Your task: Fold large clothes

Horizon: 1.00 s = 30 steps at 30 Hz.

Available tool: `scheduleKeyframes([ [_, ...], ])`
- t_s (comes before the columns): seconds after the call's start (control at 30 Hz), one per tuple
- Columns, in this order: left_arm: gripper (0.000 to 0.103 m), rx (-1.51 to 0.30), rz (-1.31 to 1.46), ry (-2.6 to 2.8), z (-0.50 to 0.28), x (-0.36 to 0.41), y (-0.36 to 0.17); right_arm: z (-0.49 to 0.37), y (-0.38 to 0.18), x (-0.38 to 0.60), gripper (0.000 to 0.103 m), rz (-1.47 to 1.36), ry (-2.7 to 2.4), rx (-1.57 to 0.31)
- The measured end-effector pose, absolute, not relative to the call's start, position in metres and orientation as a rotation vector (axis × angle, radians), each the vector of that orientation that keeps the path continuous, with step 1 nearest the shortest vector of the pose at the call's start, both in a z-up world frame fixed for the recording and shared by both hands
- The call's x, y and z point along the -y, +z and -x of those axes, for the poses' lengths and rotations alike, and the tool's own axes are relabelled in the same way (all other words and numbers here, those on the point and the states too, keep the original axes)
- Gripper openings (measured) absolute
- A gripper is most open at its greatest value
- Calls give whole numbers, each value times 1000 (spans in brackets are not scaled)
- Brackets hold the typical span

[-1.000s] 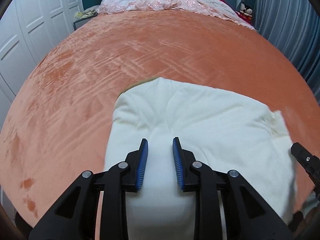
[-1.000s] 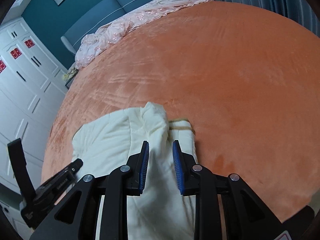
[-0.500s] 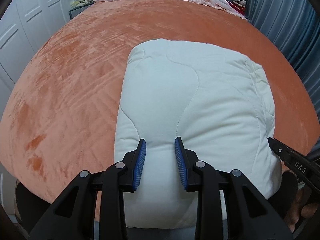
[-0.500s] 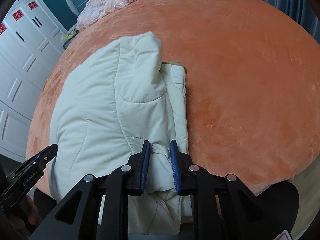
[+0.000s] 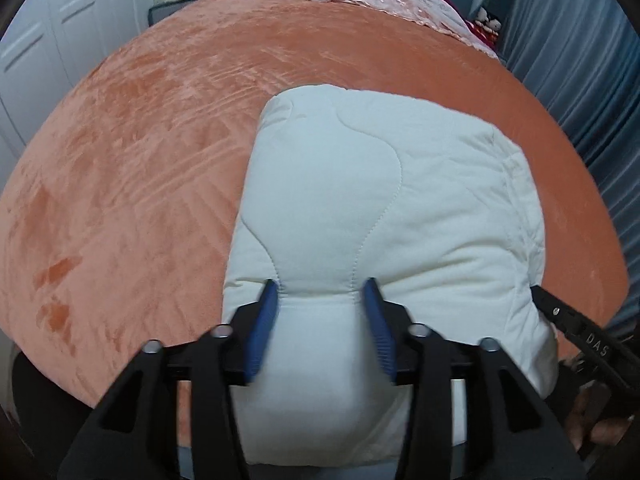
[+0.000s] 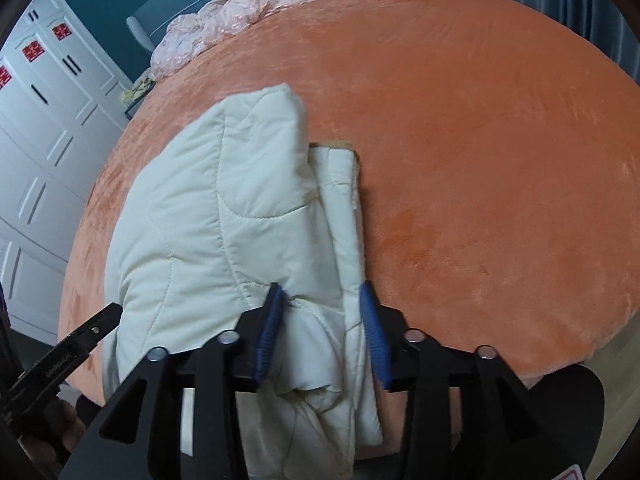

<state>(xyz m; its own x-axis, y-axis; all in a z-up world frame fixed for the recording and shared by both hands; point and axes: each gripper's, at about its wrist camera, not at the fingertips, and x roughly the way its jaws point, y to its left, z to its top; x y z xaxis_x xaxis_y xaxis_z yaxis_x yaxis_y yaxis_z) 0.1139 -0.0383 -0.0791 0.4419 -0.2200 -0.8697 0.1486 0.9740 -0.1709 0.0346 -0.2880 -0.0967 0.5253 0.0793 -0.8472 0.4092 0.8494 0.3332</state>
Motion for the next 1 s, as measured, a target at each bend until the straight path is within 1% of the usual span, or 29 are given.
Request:
scheduleKeyframes([
  [0.03,74,-1086,128,-223,-116,29,-75,-32,-95,293,60,-570,-218,-999],
  [0.1,78,-1089,196,-224,-120,17,-72,-30,-100,308,62,-675,-199,-991],
  [0.13,84,-1110,221,-229,-125,13,-76,-30,-108,315,64,-737,-189,-1003],
  [0.2,87,-1173,278,-233,-134,6,-90,-34,-127,324,66,-857,-153,-1038],
  [0.27,91,-1220,353,-259,-139,1,-107,-37,-142,329,70,-945,-121,-1047],
  [0.33,98,-1240,431,-263,-140,-4,-120,-40,-154,327,72,-1004,-98,-1047],
  [0.5,98,-1287,633,-319,-143,-10,-149,-49,-170,320,74,-1085,-46,-1012],
  [0.6,98,-1277,649,-321,-144,-7,-152,-57,-174,317,69,-1083,-23,-1004],
  [0.63,98,-1270,625,-320,-143,-3,-150,-60,-174,314,60,-1086,-2,-1002],
  [0.67,98,-1262,600,-320,-145,-1,-146,-64,-175,313,54,-1093,5,-1004],
  [0.7,96,-1248,567,-317,-145,4,-140,-67,-173,312,49,-1085,2,-1002],
  [0.73,91,-1229,530,-312,-143,8,-132,-69,-169,310,40,-1060,3,-999],
  [0.77,88,-1210,494,-310,-141,12,-124,-69,-161,307,33,-1020,-5,-992],
  [0.83,76,-1172,425,-313,-138,18,-109,-69,-142,300,28,-922,-20,-979],
  [0.9,69,-1132,356,-329,-134,22,-91,-67,-124,298,26,-856,-25,-956],
  [0.97,65,-1092,324,-345,-127,22,-72,-62,-106,295,22,-822,-23,-920],
  [1.0,62,-1073,312,-352,-124,19,-63,-60,-94,293,22,-804,-17,-895],
])
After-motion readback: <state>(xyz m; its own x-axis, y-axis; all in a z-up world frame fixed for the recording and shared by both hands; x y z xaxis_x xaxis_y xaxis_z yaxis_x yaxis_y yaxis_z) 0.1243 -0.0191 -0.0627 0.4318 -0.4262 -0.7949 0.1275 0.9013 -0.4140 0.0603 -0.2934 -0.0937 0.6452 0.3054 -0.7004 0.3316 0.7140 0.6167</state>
